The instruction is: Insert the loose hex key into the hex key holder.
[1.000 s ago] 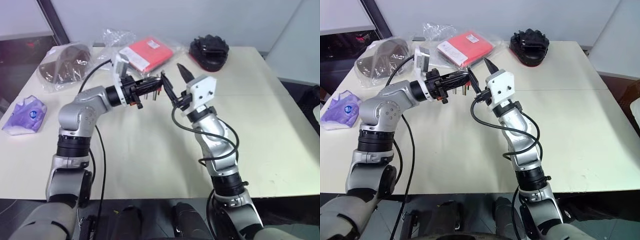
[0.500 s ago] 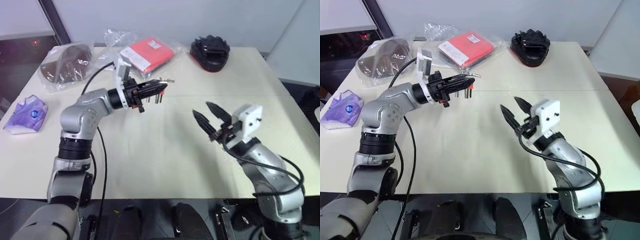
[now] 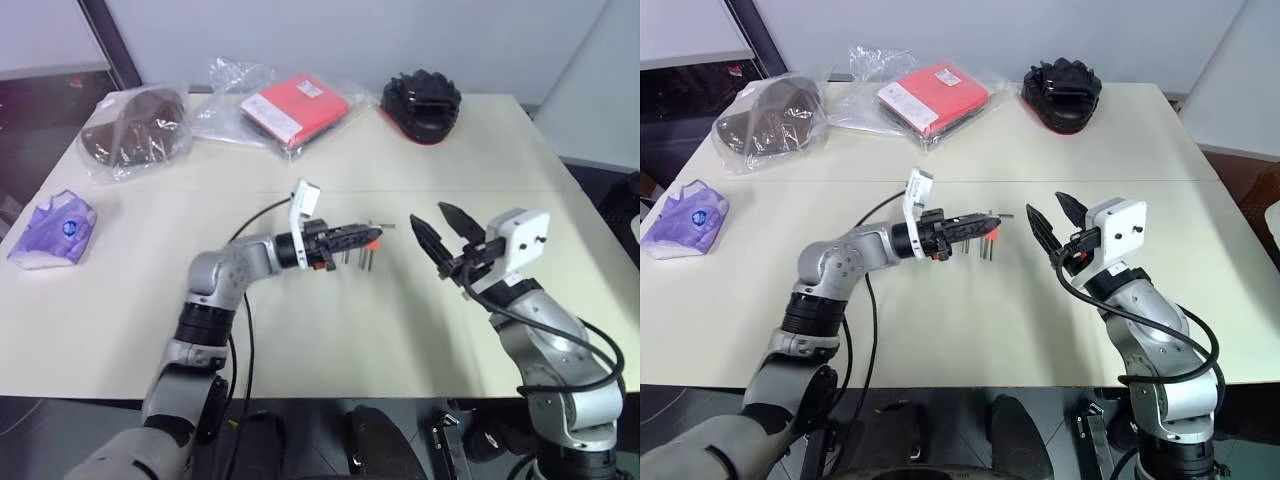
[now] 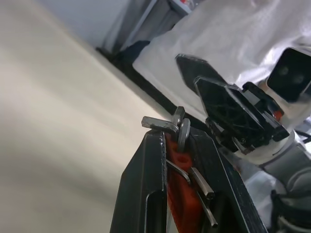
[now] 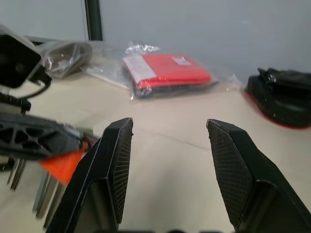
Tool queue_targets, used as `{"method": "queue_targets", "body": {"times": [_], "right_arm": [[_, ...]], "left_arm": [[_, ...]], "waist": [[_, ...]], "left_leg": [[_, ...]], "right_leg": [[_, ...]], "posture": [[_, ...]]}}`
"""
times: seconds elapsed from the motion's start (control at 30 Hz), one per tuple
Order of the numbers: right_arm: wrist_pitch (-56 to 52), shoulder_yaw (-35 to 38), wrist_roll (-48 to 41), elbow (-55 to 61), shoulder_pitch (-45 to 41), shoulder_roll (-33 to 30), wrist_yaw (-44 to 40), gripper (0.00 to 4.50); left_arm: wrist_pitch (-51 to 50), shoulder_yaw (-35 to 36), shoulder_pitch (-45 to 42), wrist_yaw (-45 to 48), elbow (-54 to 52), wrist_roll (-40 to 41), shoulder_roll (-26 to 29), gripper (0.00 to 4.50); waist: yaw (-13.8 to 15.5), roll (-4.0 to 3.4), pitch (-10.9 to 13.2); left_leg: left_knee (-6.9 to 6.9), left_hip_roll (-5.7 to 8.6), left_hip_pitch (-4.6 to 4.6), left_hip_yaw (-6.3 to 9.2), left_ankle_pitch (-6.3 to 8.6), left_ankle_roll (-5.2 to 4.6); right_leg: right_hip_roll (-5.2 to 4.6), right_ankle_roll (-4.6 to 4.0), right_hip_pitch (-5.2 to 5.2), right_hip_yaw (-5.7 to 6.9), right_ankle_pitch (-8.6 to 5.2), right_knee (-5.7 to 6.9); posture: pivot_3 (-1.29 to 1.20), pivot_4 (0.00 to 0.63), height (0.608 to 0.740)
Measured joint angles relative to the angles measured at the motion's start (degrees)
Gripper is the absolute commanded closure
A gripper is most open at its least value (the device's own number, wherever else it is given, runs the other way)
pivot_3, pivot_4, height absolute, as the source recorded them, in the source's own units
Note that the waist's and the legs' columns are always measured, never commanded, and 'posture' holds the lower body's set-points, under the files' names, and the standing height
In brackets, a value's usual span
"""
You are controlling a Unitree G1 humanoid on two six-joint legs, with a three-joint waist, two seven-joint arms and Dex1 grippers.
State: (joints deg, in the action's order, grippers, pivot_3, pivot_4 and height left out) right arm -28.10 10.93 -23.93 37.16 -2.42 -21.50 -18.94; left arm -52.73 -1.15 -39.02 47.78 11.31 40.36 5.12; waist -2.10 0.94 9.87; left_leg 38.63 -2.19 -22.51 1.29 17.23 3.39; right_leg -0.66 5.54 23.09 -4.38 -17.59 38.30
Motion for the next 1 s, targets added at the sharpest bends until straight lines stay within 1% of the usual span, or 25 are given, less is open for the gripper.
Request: {"method": "queue_targets", "body": {"times": [0.1,0.2,0.43,0.6,0.7,0.73,0.8,0.9,0.93,1.0], "right_arm": [[0.4,0.9,0.4,0.5,2.5,0.0,0.9,2.0],[0.6,1.6,0.7,1.5,3.7,0.0,1.9,2.0],[0.8,1.8,1.5,3.4,5.0,0.0,3.3,2.0],[0.9,1.5,2.3,3.4,5.6,0.1,3.9,2.0],[1.0,1.1,2.9,3.4,5.5,0.0,3.9,1.94],[1.0,1.0,3.0,3.4,5.4,0.0,3.9,1.94],[1.0,0.8,3.4,3.2,5.1,-0.1,3.7,1.94],[1.0,0.7,3.5,3.2,4.8,-0.1,3.3,1.94],[1.0,0.7,3.5,3.2,4.7,-0.2,3.1,1.94],[1.0,0.7,3.5,3.2,4.6,-0.7,2.5,1.94]], "left_arm": [[-3.4,0.3,0.2,-4.6,5.0,-0.2,-3.1,3.95],[-4.5,0.1,0.5,-6.7,7.1,-1.1,-4.1,3.95],[-2.3,-1.0,0.6,-8.0,11.2,-5.3,-4.5,3.95],[0.7,-2.8,0.8,-6.6,11.5,-7.9,-3.1,3.95],[2.1,-4.1,1.7,-6.0,11.4,-9.6,-2.5,3.07],[2.9,-4.4,2.4,-5.1,11.1,-9.9,-1.8,2.55],[4.0,-5.5,2.5,-3.6,10.2,-10.1,-1.2,1.73],[6.3,-6.7,2.6,-2.0,8.6,-10.7,0.1,0.16],[7.1,-7.0,2.7,-1.6,8.1,-11.0,0.6,0.08],[9.0,-7.1,2.8,-1.5,7.6,-12.1,2.1,0.08]], "waist": [[0.2,0.0,0.0],[-0.1,0.0,0.0],[-0.1,-0.03,0.0],[0.0,-0.03,0.0],[-0.1,-0.04,0.0],[-0.2,-0.04,0.0],[-0.2,-0.04,0.0],[-0.2,-0.04,0.0],[-0.3,-0.04,0.0],[-0.4,-0.05,0.0]], "left_leg": [[0.0,0.05,0.01,0.05,0.0,0.0],[-0.01,0.05,0.01,0.07,0.0,0.0],[-0.05,0.07,0.04,0.07,-0.01,0.01],[-0.05,0.07,0.06,0.07,-0.01,0.02],[-0.05,0.07,0.11,0.07,-0.01,0.02],[-0.06,0.07,0.11,0.08,-0.01,0.02],[-0.06,0.07,0.16,0.08,-0.01,0.02],[-0.06,0.07,0.27,0.08,-0.01,0.02],[-0.06,0.07,0.28,0.08,-0.01,0.02],[-0.06,0.07,0.3,0.09,-0.01,0.02]], "right_leg": [[-0.01,0.01,-0.04,-0.01,0.0,-0.03],[0.0,0.01,-0.03,-0.01,0.0,-0.03],[-0.01,0.0,-0.04,-0.01,0.0,-0.04],[-0.01,0.0,-0.06,0.0,0.0,-0.04],[-0.01,0.0,-0.12,-0.01,0.0,-0.04],[0.0,0.0,-0.12,0.0,0.0,-0.05],[-0.01,0.0,-0.2,0.03,0.0,-0.06],[0.0,0.0,-0.33,0.02,0.0,-0.06],[0.0,0.0,-0.34,0.02,0.0,-0.06],[0.01,0.0,-0.34,0.01,0.0,-0.06]], "posture": [[0.0,0.15,0.74],[0.0,0.15,0.74],[0.0,0.15,0.74],[0.0,0.15,0.74],[0.0,0.15,0.74],[0.0,0.15,0.74],[0.0,0.15,0.74],[0.0,0.15,0.74],[0.0,0.15,0.74],[0.0,0.15,0.74]]}}
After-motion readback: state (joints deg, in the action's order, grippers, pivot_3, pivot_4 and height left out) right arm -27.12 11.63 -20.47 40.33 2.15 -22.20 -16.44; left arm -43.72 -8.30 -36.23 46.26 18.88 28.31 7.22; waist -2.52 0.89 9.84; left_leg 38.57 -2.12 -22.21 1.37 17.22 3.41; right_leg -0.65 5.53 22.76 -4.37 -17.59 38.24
